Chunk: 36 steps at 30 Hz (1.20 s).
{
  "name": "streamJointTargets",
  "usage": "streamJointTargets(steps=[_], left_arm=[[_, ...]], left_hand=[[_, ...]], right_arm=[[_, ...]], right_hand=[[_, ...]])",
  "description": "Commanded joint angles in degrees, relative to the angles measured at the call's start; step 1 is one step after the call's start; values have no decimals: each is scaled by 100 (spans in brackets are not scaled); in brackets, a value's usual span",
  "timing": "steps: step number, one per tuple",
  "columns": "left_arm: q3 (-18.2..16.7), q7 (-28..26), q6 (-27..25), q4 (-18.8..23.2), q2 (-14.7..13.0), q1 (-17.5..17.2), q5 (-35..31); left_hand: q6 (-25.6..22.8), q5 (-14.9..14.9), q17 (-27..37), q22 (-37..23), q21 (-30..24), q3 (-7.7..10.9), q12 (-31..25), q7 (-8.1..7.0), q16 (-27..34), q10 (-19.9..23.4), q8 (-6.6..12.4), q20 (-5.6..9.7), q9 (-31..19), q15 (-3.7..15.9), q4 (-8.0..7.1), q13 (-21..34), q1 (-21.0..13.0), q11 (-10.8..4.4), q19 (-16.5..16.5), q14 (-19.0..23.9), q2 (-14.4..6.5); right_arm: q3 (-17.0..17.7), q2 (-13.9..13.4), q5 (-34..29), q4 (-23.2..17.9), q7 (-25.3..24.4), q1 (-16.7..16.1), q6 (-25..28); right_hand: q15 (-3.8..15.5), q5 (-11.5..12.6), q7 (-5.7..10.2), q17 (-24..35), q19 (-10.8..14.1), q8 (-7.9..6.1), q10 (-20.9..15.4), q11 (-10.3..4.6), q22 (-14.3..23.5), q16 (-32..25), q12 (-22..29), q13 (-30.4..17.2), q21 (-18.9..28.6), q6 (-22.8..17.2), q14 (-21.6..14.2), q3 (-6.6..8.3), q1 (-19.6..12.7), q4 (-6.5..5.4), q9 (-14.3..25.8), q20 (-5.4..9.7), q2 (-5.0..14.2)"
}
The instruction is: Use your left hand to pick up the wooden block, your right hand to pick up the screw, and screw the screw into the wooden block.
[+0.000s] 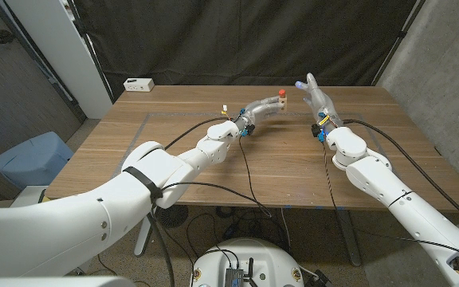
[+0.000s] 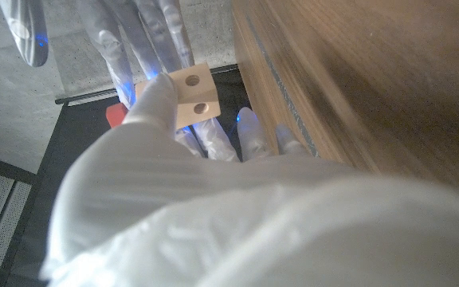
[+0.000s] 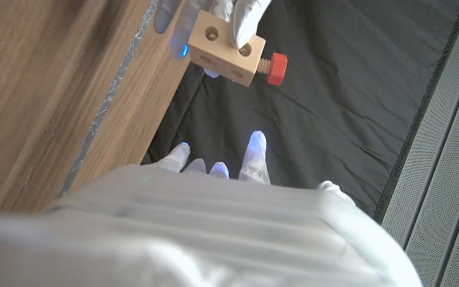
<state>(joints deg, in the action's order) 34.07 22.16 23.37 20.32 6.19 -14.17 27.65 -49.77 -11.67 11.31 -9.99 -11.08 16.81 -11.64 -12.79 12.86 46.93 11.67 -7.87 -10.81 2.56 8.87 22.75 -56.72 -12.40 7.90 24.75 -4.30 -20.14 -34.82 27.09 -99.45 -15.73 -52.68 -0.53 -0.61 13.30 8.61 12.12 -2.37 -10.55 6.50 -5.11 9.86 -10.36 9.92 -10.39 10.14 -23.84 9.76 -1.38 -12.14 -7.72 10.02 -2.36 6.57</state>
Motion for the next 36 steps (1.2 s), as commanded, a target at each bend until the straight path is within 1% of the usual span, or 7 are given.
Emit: streamJointTargets(steps=[1, 7, 16, 29, 36], left_arm=[[27, 53, -76, 8, 8, 7, -2], [35, 59, -86, 8, 3, 6, -4], [46, 29, -173, 3, -10, 12, -8], [73, -75, -421, -11, -21, 54, -20], [99, -150, -560, -18, -3, 88, -32]], left_hand=[[-229, -25, 15, -30, -26, 43, -32, 221, -12, 31, 38, -1, -26, 350, -52, 15, -11, -3, -19, 35, -68], [-222, -27, 14, -30, -26, 44, -33, 215, -12, 34, 36, -3, -26, 348, -54, 15, 0, -3, -20, 38, -67], [-225, -28, 13, -30, -26, 46, -33, 224, -13, 33, 38, -1, -25, 359, -54, 15, 11, -2, -25, 42, -63], [-223, -32, 13, -30, -29, 53, -34, 218, -15, 33, 38, -2, -25, 350, -45, 15, 7, -4, -22, 37, -68], [-219, -35, 16, -30, -31, 59, -34, 223, -14, 32, 37, -3, -25, 343, -47, 15, 9, -3, -20, 34, -81]], right_arm=[[-85, -29, 39, 39, 96, 45, -29], [-136, -32, 35, 72, 142, 80, -15], [-193, -25, 45, 105, 169, 113, 35], [-253, -66, 15, 99, 151, 153, 194], [-298, -74, 34, 138, 196, 196, 286]], right_hand=[[7, 16, 31, 9, -131, -31, 107, -29, 13, -5, -18, -2, -12, -121, 419, -6, 69, -48, 5, 6, 29], [-7, 27, 52, 1, -208, -45, 241, -54, 12, -4, -21, 1, -3, -202, 519, -6, 116, -63, 5, 9, 56], [-60, 42, 69, -7, -283, -51, 429, 37, 11, -15, -23, 1, 12, -285, 620, -10, 181, -80, 5, 14, 78], [-98, 61, 68, -12, -334, -90, 520, 65, 10, -28, 9, 1, 30, -466, 714, -3, 245, -96, 6, 23, 116], [-118, 70, 63, -15, -357, -90, 557, 50, 10, -33, 16, 1, 34, -508, 748, 4, 266, -100, 6, 20, 133]])
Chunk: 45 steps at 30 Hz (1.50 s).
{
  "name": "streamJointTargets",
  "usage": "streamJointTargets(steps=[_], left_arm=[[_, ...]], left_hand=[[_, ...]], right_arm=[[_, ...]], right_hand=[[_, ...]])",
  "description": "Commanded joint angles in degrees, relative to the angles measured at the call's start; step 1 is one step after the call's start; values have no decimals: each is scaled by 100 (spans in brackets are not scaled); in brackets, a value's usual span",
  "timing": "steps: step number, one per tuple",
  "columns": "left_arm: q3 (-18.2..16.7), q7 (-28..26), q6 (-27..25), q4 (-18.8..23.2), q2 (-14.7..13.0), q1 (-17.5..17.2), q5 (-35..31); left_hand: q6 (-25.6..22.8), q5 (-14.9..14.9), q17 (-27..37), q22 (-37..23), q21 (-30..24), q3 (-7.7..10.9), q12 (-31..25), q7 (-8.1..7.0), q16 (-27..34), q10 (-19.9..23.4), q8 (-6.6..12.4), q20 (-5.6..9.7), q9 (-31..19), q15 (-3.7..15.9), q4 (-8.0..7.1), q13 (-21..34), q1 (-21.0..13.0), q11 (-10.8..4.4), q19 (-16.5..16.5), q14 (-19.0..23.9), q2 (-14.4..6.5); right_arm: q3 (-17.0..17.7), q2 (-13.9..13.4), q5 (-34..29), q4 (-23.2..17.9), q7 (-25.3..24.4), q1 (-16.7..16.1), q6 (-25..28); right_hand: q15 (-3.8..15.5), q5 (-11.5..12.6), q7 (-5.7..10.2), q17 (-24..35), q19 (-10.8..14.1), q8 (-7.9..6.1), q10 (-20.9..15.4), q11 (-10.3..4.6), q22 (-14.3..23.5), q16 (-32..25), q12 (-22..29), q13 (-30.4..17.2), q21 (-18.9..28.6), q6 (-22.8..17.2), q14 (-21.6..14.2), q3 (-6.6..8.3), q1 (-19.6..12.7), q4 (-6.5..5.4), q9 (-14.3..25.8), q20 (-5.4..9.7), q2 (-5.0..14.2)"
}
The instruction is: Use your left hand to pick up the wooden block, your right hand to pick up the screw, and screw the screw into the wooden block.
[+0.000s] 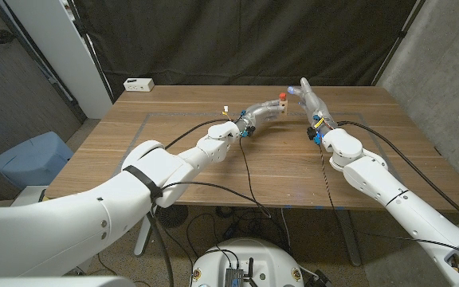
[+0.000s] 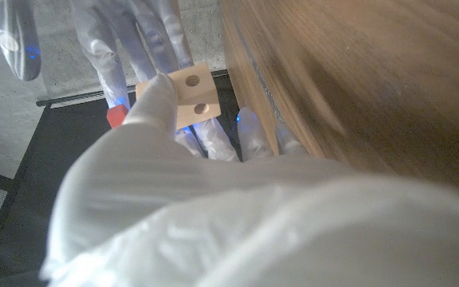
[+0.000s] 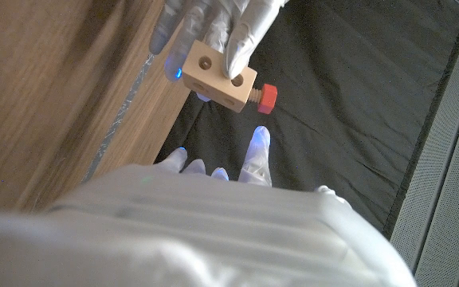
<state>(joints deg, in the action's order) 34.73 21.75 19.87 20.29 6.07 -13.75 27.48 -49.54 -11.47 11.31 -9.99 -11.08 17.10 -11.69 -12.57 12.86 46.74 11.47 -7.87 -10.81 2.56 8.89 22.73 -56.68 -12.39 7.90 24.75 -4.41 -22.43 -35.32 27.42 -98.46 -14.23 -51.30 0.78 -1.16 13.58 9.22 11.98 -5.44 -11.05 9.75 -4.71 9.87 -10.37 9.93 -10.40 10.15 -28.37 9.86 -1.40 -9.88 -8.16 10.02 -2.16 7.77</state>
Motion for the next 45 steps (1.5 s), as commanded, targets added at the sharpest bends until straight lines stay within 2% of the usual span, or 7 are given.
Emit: streamJointTargets(steps=[1, 20, 27, 45], left_arm=[[34, -109, -212, -15, 8, 46, -14], [154, -499, -750, 31, 58, 185, -57], [203, -502, -831, 259, -4, 105, -71], [225, -495, -808, 232, -8, 126, -62]], left_hand=[[-238, -55, 16, -30, -32, 30, -27, 204, -14, 49, 56, -4, -25, 342, -50, 16, 7, -3, -19, 33, -69], [-233, -59, 15, -30, -34, 32, -30, 211, -13, 53, 56, 0, -24, 344, -40, 17, 11, -4, -17, 35, -63], [-225, -58, 14, -30, -35, 30, -30, 190, -12, 54, 54, 2, -24, 350, -34, 17, 10, -3, -16, 36, -54], [-233, -56, 15, -30, -35, 24, -31, 199, -8, 54, 59, -2, -24, 359, -31, 17, 17, -5, -19, 37, -46]], right_arm=[[-69, -24, 2, 38, 45, 60, 156], [-157, -26, -17, 208, 142, 209, 236], [-149, -23, -15, 259, 146, 230, 220], [-58, -41, -20, 233, -7, 164, 209]], right_hand=[[-67, 43, 7, -1, -50, -41, 231, 5, 8, -33, 17, 2, 35, -58, 739, 6, 42, -56, 6, -1, 13], [-99, 60, 8, -4, -66, -30, 259, -3, 8, -53, 38, 3, 49, -107, 770, 19, 83, -63, 8, 0, 37], [-101, 67, 13, -5, -74, -21, 281, -26, 7, -59, 38, 3, 52, -109, 776, 26, 94, -64, 9, -1, 47], [-104, 80, 18, -7, -60, -8, 303, -35, 7, -73, 47, 3, 67, -116, 783, 42, 116, -66, 11, -8, 65]])
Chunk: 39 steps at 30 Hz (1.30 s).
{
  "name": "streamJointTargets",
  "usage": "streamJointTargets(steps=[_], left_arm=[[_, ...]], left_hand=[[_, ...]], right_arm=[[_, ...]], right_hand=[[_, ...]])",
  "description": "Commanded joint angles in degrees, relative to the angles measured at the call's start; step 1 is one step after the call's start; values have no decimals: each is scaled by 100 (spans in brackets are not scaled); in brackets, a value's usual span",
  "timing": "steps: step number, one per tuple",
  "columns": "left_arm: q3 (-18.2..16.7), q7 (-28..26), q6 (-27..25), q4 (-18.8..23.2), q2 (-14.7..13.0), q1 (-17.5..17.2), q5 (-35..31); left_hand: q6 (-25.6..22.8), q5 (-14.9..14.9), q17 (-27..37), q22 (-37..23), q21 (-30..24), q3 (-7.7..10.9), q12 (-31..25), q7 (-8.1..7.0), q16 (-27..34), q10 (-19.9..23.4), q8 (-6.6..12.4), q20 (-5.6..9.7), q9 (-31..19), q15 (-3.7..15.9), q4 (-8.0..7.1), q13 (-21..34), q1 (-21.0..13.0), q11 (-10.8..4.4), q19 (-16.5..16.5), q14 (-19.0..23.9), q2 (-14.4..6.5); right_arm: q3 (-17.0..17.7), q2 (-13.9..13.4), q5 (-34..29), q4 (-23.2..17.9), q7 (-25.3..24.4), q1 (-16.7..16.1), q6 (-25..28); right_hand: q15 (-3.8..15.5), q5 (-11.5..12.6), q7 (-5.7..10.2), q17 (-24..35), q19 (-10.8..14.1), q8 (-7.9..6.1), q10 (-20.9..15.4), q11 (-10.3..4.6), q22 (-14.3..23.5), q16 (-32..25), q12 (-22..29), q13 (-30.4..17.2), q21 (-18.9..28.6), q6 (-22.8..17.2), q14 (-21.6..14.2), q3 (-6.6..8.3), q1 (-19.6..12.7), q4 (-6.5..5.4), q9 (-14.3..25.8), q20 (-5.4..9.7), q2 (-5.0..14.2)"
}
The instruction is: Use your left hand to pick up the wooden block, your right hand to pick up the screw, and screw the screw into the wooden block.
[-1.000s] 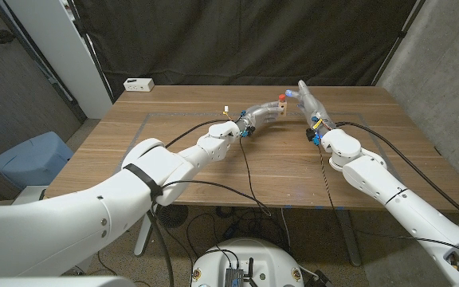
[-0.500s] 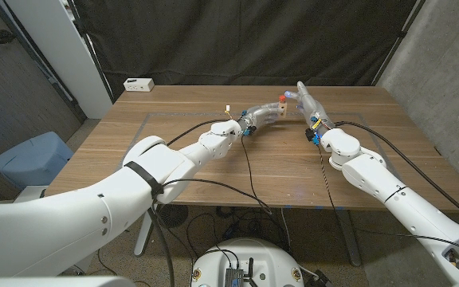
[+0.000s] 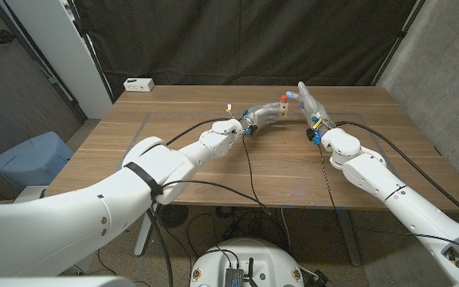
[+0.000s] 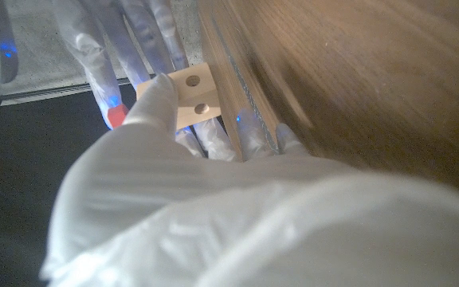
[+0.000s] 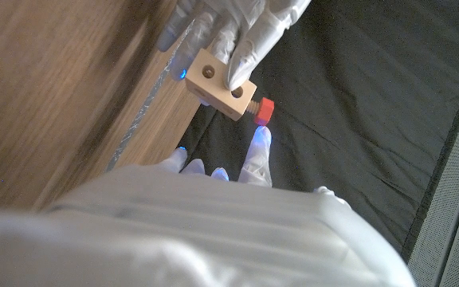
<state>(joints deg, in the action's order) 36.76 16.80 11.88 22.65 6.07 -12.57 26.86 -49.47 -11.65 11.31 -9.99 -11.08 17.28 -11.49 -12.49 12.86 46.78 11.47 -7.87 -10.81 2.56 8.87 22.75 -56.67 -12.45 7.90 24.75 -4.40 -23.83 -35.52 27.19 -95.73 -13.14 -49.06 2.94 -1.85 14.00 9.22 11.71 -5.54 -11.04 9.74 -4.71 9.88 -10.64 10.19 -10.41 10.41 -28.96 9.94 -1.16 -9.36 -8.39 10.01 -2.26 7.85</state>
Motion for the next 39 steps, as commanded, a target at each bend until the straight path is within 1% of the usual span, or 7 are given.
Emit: streamJointTargets(steps=[1, 8, 14, 27, 39], left_arm=[[23, 1, -2, -12, -6, 12, -1], [30, 30, 42, -70, 14, 41, -2], [11, 142, 237, -261, 73, 80, 22], [-51, 464, 683, -243, 7, -50, 38], [-79, 561, 746, -238, -21, -91, 29]], left_hand=[[-244, -38, 16, -30, -34, 6, -51, 188, -7, 50, 60, 0, -24, 359, -29, 16, 17, 2, -20, 38, -47], [-229, -38, 18, -30, -35, 6, -52, 190, -6, 50, 54, -1, -24, 359, -26, 16, 14, 1, -21, 34, -50], [-231, -38, 17, -30, -34, 5, -51, 184, -4, 47, 55, 2, -24, 367, -21, 16, 12, 1, -23, 39, -43], [-230, -33, 19, -30, -34, -1, -53, 189, -3, 52, 56, 4, -23, 358, -26, 16, 24, 0, -24, 35, -40], [-232, -32, 20, -30, -35, -1, -53, 192, 0, 50, 57, 2, -23, 361, -22, 16, 21, 0, -24, 36, -42]], right_arm=[[86, -26, 3, -52, -129, -67, 6], [107, -37, 22, -95, -158, -111, 18], [89, -46, 27, -115, -145, -107, 63], [51, -3, 5, -53, -180, -60, 104], [83, -30, -47, -132, -306, -109, 144]], right_hand=[[-36, 38, 17, 21, -49, -8, 304, -35, 6, -48, 22, 3, 42, -57, 773, 19, 64, -43, 12, 0, 58], [-28, 44, 15, 20, -45, -3, 306, -37, 5, -58, 27, 3, 46, -58, 759, 27, 70, -42, 13, -8, 64], [-31, 49, 10, 19, -44, 0, 304, -27, 5, -62, 33, 3, 48, -62, 758, 34, 74, -40, 14, -8, 69], [-33, 61, -10, 16, -36, 11, 310, -35, 5, -74, 40, 3, 55, -58, 751, 52, 82, -35, 15, -18, 77], [-35, 70, -9, 14, -22, 19, 304, -38, 4, -84, 49, 3, 62, -54, 737, 65, 90, -32, 16, -15, 79]])
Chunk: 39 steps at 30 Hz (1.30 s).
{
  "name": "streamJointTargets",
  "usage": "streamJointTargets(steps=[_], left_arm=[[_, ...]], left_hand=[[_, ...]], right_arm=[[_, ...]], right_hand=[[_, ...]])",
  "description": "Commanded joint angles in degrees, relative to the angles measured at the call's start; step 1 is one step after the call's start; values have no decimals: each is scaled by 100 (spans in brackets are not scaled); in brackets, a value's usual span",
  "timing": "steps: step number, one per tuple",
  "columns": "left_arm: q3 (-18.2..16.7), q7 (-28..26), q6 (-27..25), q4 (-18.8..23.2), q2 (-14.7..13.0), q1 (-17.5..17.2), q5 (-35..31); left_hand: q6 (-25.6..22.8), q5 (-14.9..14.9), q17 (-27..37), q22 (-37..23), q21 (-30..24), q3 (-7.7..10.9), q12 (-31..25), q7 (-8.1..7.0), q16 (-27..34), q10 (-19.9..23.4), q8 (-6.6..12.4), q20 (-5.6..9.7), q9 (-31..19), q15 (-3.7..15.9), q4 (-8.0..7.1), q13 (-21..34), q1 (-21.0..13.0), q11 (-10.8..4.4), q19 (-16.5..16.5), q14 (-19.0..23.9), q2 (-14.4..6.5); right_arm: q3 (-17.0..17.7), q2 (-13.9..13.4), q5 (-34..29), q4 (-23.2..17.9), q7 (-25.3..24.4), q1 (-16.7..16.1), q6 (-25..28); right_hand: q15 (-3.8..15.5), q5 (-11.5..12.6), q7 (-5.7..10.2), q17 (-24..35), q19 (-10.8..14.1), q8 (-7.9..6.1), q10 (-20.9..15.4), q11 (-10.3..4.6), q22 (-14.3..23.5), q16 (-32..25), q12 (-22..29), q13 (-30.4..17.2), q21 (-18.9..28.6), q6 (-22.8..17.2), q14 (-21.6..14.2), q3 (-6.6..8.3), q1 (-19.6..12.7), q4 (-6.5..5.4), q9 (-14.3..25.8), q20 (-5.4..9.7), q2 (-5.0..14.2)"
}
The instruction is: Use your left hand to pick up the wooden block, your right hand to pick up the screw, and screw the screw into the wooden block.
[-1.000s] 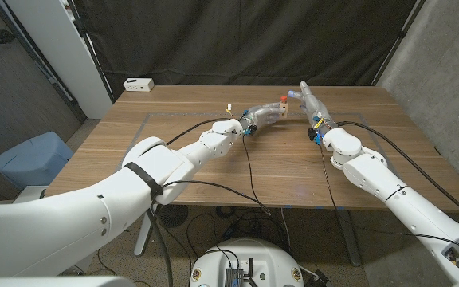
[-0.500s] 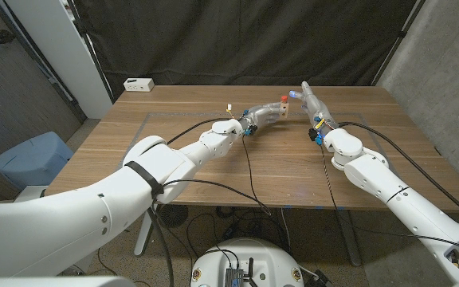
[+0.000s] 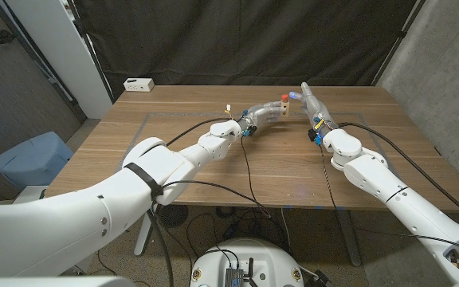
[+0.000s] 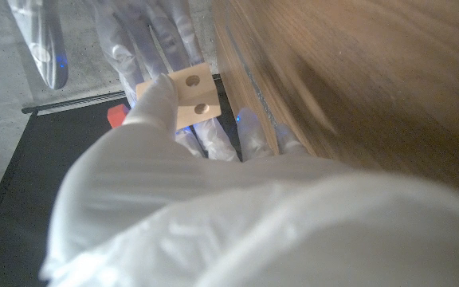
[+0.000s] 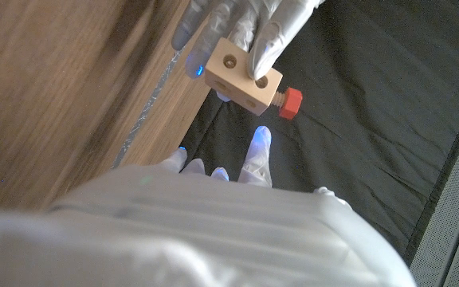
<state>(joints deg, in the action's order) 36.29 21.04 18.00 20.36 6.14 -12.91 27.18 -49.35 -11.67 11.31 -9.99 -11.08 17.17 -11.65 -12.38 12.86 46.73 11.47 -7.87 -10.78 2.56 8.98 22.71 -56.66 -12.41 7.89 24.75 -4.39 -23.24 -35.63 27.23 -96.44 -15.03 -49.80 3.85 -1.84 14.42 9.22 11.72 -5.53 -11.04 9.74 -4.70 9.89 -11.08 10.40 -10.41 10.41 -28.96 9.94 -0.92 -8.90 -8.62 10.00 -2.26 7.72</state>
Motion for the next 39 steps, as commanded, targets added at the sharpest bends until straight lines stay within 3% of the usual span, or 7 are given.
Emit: streamJointTargets(steps=[1, 39], left_arm=[[-35, 144, 136, -9, -29, -60, -2], [-26, 192, 105, -10, -32, -62, -27]], left_hand=[[-243, -30, 22, -30, -35, 12, -37, 178, 1, 55, 57, 1, -27, 356, -38, 20, 22, -5, -24, 34, -50], [-246, -33, 21, -30, -39, 17, -38, 182, 5, 53, 60, 2, -27, 352, -32, 21, 20, -6, -18, 42, -53]], right_arm=[[37, -34, -54, -88, -136, -52, 67], [16, -260, -207, -505, -168, -138, 424]], right_hand=[[-34, 29, -9, 13, -22, 20, 304, -41, 4, -42, 28, 3, 62, -53, 735, 41, 46, -8, 17, -15, 93], [-73, 51, -13, 26, -67, 27, 408, -26, 5, -28, 11, 2, 52, -76, 847, 53, 148, -40, 17, -24, 86]])
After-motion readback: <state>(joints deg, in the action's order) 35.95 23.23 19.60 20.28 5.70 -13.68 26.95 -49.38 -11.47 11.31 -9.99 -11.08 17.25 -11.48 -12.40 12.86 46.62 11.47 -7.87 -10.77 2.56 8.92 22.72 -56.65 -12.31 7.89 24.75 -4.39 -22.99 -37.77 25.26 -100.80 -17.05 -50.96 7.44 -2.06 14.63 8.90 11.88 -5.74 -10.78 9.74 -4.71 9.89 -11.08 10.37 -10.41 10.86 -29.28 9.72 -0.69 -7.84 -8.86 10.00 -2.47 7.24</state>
